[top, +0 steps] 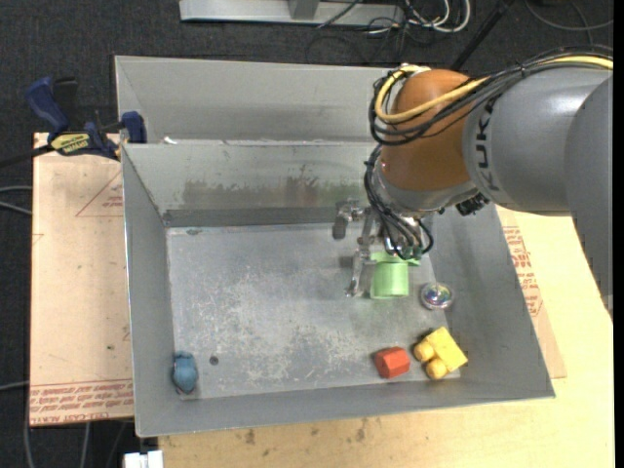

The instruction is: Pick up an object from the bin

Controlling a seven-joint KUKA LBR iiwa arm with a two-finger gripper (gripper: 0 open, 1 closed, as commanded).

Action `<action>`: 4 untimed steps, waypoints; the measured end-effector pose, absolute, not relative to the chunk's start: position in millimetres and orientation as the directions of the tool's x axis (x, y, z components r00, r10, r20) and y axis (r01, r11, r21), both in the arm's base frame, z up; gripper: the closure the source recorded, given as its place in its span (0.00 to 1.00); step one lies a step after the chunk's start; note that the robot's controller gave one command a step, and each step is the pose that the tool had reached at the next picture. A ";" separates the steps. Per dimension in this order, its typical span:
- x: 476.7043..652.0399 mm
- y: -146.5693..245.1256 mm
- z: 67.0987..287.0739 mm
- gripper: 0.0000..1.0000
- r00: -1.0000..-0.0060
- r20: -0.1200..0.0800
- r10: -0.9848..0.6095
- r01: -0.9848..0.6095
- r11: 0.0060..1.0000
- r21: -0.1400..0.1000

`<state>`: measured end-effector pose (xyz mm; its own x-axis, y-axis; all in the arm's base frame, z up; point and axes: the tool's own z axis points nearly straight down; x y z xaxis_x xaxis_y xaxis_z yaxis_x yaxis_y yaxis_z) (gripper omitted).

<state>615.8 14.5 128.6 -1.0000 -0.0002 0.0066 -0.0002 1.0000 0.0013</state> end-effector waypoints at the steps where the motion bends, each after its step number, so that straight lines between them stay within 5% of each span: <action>1: 585.7 -36.9 115.9 0.00 -0.986 0.001 -0.168 -0.168 0.986 0.000; 2: 608.3 -79.7 68.7 0.00 -0.930 -0.001 -0.367 -0.367 0.930 -0.001; 3: 609.1 -77.9 70.1 1.00 -0.930 -0.004 -0.369 -0.369 0.930 0.000; 4: 599.6 -60.4 207.1 1.00 -0.915 -0.010 -0.404 -0.404 0.915 -0.004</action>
Offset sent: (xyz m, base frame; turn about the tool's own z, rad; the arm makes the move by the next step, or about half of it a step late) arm -0.0297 -0.0498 -0.0118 -0.1732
